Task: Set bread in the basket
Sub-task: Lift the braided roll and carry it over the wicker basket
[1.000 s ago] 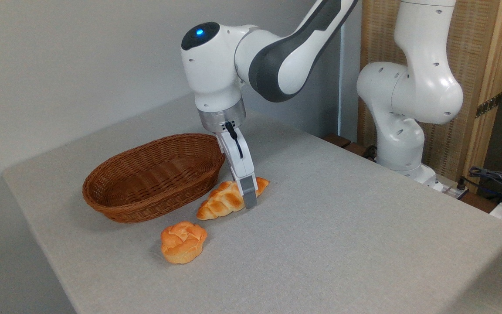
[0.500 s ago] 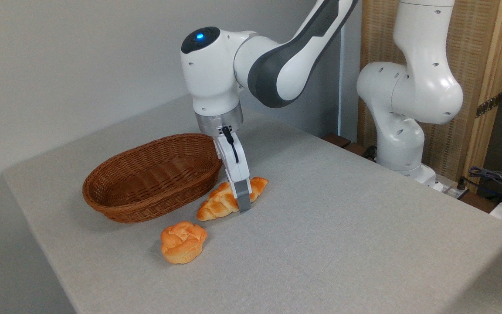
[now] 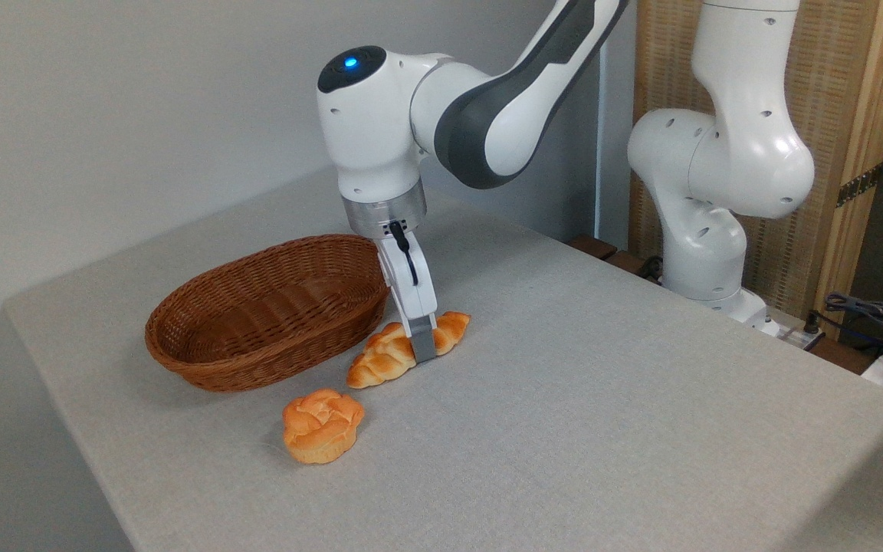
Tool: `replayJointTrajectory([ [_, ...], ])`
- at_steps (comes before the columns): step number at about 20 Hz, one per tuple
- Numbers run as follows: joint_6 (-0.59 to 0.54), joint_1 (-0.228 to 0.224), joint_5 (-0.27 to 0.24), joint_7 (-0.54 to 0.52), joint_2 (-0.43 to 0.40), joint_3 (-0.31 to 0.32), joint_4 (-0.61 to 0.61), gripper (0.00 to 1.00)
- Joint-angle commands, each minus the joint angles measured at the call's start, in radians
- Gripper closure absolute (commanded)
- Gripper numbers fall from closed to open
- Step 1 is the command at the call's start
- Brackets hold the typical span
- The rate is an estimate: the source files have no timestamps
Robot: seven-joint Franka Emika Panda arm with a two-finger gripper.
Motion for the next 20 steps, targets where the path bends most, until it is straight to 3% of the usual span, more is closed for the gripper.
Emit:
replayJointTrajectory([
  [1, -0.007, 0.002, 0.008, 0.014, 0.011, 0.018, 0.048, 0.7],
  [5, -0.195, 0.012, 0.012, 0.02, 0.027, 0.062, 0.226, 0.7],
  [8, -0.241, 0.009, -0.006, 0.007, 0.055, 0.075, 0.341, 0.69],
  [11, -0.241, -0.005, -0.11, -0.08, 0.102, 0.059, 0.418, 0.64],
  [12, -0.234, -0.018, -0.12, -0.114, 0.128, 0.038, 0.443, 0.53],
  [14, -0.219, -0.025, -0.121, -0.156, 0.188, -0.005, 0.487, 0.47],
  [17, -0.139, -0.025, -0.098, -0.29, 0.277, -0.089, 0.536, 0.07],
  [18, -0.09, -0.026, -0.077, -0.324, 0.291, -0.108, 0.537, 0.0],
  [20, -0.06, -0.026, -0.066, -0.363, 0.311, -0.131, 0.537, 0.0],
])
